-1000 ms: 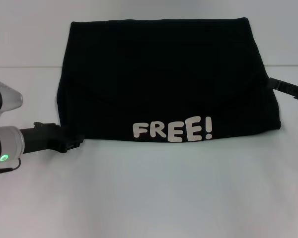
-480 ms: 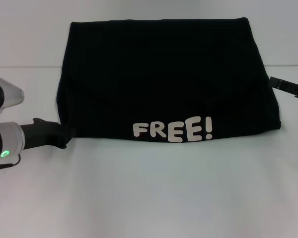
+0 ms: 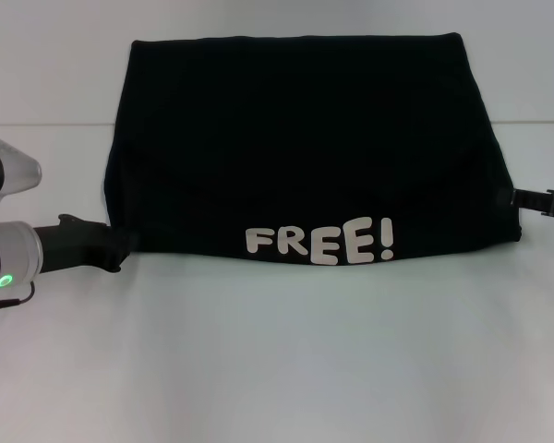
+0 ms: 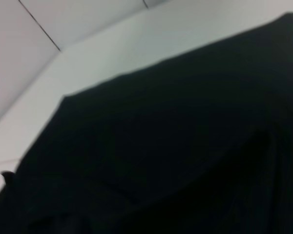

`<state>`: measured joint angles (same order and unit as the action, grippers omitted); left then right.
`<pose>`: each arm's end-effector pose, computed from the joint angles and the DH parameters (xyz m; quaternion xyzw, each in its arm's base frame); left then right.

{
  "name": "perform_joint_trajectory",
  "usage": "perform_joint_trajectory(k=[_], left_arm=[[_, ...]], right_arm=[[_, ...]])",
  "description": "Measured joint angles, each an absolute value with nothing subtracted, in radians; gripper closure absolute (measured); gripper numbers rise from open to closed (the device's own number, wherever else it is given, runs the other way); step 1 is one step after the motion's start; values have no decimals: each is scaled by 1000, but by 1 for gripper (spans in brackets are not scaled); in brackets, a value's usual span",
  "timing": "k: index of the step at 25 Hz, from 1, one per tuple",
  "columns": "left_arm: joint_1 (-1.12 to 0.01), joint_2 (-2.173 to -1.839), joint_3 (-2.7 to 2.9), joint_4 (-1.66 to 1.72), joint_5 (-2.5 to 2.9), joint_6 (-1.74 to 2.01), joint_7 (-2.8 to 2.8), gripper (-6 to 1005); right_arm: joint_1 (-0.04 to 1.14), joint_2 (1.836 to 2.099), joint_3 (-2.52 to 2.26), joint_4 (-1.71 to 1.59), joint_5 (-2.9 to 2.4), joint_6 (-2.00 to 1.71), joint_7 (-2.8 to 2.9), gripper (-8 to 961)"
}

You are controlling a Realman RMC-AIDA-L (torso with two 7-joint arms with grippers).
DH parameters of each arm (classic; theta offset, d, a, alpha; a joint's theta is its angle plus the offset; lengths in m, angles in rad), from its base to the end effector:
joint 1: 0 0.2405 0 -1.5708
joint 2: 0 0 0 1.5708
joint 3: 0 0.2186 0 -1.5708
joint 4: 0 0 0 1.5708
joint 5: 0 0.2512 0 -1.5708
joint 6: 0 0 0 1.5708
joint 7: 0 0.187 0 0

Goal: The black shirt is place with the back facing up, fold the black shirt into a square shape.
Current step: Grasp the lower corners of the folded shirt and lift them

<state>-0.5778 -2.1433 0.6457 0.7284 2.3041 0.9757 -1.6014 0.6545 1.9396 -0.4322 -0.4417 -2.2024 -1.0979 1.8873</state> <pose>-0.3134 0.4287 -0.0102 -0.8825 -0.3220 -0.0573 0.3381 0.3278 0.4343 0.0310 -0.7779 0.5185 0.2030 0.2914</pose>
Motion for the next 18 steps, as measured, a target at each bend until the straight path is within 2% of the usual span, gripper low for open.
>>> perform_joint_trajectory(k=[9,18], left_arm=[[-591,-2140,649,726,2304,977,-1601,931],[-606,-2136,655,722,2306,969,-1601,931]], right_arm=[[681,1966,-527,-424,-2205,-976,1898,283],[671,1969,-541,-404,-2206,-951,1899,284]])
